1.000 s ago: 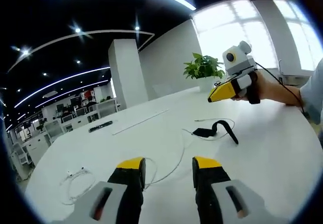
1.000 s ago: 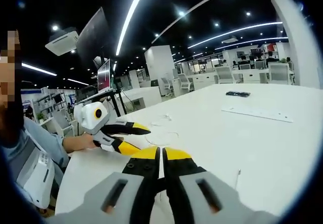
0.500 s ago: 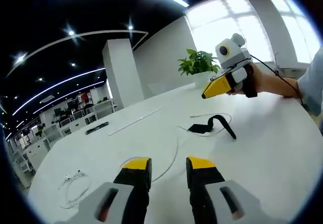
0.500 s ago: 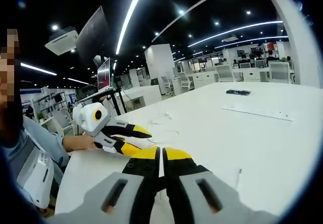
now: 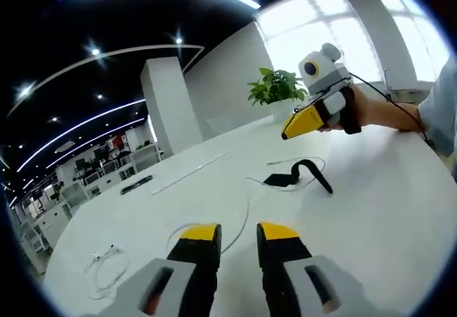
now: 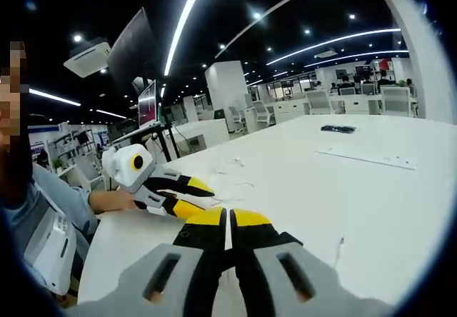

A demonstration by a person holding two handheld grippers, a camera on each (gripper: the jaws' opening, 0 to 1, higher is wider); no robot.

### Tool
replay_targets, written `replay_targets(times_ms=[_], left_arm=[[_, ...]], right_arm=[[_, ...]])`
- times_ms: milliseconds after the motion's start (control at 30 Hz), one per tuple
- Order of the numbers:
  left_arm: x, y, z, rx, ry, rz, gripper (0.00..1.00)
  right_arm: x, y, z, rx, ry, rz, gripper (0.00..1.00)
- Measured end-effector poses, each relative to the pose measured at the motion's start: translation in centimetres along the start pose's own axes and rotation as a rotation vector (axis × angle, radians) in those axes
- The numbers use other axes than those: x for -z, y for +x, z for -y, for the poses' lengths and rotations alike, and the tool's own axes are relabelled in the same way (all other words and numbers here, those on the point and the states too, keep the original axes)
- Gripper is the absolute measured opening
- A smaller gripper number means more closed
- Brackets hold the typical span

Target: Peel open the Velcro strap on the desktop, arrange the wired earphones neatly onto it, and close the Velcro strap to secure them.

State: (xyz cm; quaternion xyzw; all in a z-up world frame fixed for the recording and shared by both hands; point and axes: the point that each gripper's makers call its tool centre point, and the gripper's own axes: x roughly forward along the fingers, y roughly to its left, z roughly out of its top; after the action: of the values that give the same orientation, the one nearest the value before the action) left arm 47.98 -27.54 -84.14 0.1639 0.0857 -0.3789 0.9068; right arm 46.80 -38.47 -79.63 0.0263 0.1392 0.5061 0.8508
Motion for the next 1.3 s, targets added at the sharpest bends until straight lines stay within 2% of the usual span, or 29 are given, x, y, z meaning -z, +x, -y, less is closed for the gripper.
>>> replay_targets(times_ms=[367, 500, 1300], left_arm=[[0.0, 0.0, 0.0, 0.004, 0.013, -0.003, 0.2], [0.3, 0.7, 1.0, 0.007, 0.023, -0.007, 0.19], [0.6, 0.9, 1.1, 0.014, 0.042, -0.019, 0.12]], right_arm=[[0.2, 0.1, -0.1, -0.004, 0.001, -0.005, 0.05], [0.1, 0.1, 0.0, -0.005, 0.0, -0.006, 0.05], [0.2, 0.3, -0.1, -0.005, 0.005, -0.007, 0.05]])
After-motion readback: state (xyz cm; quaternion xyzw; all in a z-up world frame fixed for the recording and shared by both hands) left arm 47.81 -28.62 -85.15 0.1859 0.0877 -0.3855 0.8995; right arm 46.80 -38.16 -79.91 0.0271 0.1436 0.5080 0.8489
